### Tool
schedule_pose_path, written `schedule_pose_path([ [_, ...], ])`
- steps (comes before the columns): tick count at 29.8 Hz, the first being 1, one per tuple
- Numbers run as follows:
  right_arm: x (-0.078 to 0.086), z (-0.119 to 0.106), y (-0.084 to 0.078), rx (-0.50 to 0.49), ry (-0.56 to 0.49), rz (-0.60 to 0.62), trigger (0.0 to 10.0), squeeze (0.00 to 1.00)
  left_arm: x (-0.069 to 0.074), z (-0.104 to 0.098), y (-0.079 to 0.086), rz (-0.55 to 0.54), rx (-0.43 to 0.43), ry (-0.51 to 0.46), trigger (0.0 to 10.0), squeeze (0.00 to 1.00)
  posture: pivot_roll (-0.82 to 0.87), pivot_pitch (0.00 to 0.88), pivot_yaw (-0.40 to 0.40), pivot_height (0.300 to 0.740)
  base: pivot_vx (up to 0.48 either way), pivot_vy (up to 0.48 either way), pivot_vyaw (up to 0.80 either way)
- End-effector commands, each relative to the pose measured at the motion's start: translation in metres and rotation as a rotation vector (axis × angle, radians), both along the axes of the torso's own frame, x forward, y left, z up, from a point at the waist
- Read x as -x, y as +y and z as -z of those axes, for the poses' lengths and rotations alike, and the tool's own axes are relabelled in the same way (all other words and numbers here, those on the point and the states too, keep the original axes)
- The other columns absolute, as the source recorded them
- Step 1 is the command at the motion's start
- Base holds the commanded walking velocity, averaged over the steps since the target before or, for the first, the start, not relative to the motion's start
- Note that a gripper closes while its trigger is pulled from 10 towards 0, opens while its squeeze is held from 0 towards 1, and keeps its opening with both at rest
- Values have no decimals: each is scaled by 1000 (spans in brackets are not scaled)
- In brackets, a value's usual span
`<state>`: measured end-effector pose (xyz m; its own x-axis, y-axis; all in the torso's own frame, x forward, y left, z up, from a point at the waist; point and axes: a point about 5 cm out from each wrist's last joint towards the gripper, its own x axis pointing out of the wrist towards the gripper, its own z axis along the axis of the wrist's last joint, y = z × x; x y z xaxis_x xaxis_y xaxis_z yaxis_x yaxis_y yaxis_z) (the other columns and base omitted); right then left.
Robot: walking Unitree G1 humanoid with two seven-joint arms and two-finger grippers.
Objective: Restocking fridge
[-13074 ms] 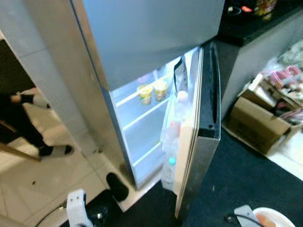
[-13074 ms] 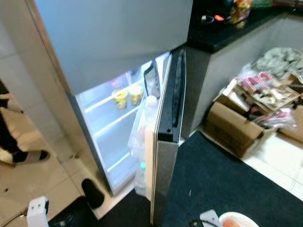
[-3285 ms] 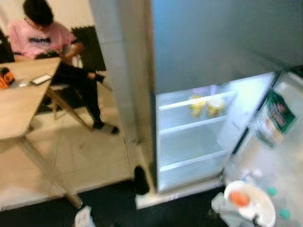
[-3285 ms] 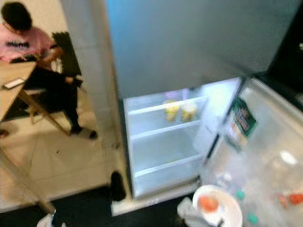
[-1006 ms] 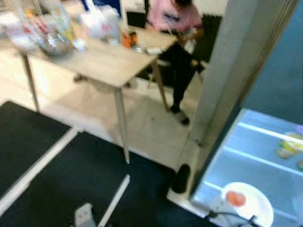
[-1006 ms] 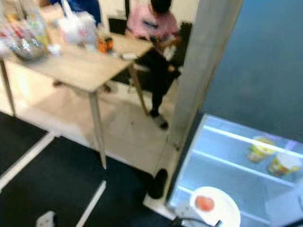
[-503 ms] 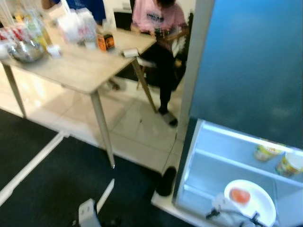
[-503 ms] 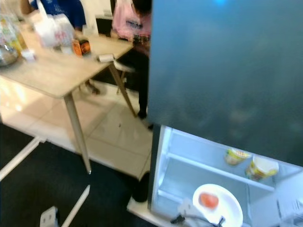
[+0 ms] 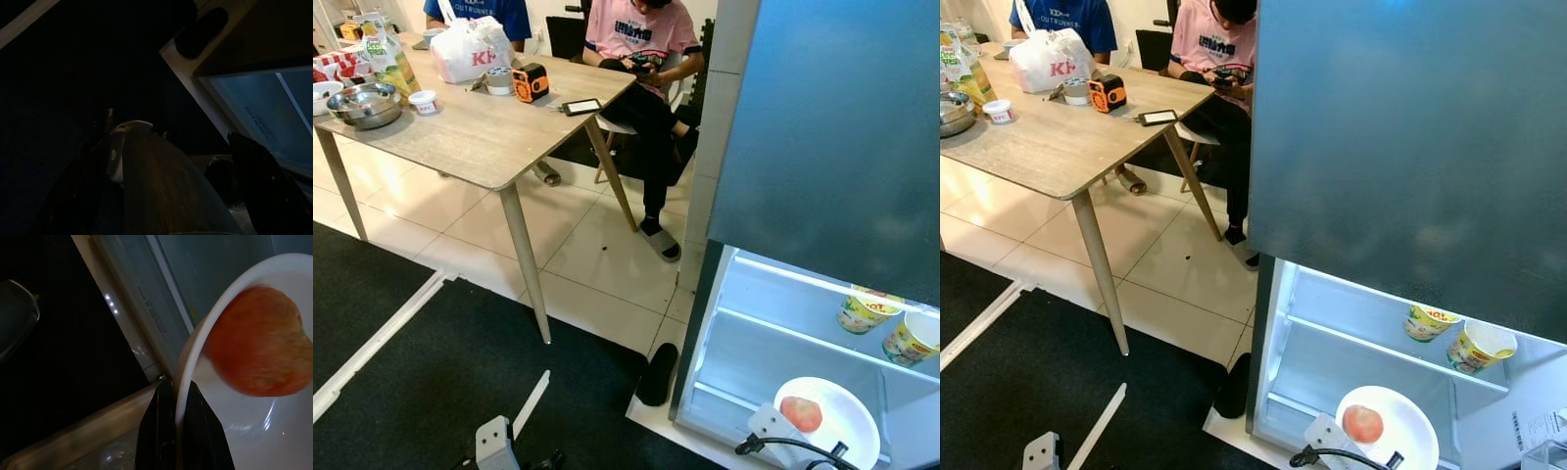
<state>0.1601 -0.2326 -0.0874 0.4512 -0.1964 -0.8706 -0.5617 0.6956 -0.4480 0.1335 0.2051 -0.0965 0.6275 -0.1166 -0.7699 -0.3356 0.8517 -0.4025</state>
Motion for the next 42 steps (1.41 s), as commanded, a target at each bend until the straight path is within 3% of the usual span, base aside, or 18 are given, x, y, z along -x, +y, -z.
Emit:
schedule_pose_path([
  [1, -4, -2, -1, 13, -22, -6, 10000, 0, 3, 2, -2, -3, 6, 23, 10000, 0, -15, 0, 10, 740, 0, 0, 0],
  [18, -6, -3, -2, 36, -22, -14, 10000, 0, 6, 3, -4, 24, 7, 36, 10000, 0, -14, 0, 9, 740, 0, 0, 0],
  [19, -7, -4, -4, 55, -27, -12, 10000, 0, 6, 3, -3, 74, -17, 39, 10000, 0, -14, 0, 10, 740, 0, 0, -781],
  [23, -8, -5, -5, 59, -34, -11, 10000, 0, 4, 2, -2, 87, -29, 31, 10000, 0, -14, 0, 10, 740, 0, 0, -786],
  [33, -33, -14, 6, 34, -110, -69, 10000, 0, -26, -11, 5, 156, -105, -39, 10000, 0, -12, 0, 15, 740, 0, 0, -551],
  [42, -45, -19, 15, 19, -148, -110, 10000, 0, -32, -13, 3, 282, -143, -56, 10000, 0, -14, 0, 16, 740, 0, 0, 0],
])
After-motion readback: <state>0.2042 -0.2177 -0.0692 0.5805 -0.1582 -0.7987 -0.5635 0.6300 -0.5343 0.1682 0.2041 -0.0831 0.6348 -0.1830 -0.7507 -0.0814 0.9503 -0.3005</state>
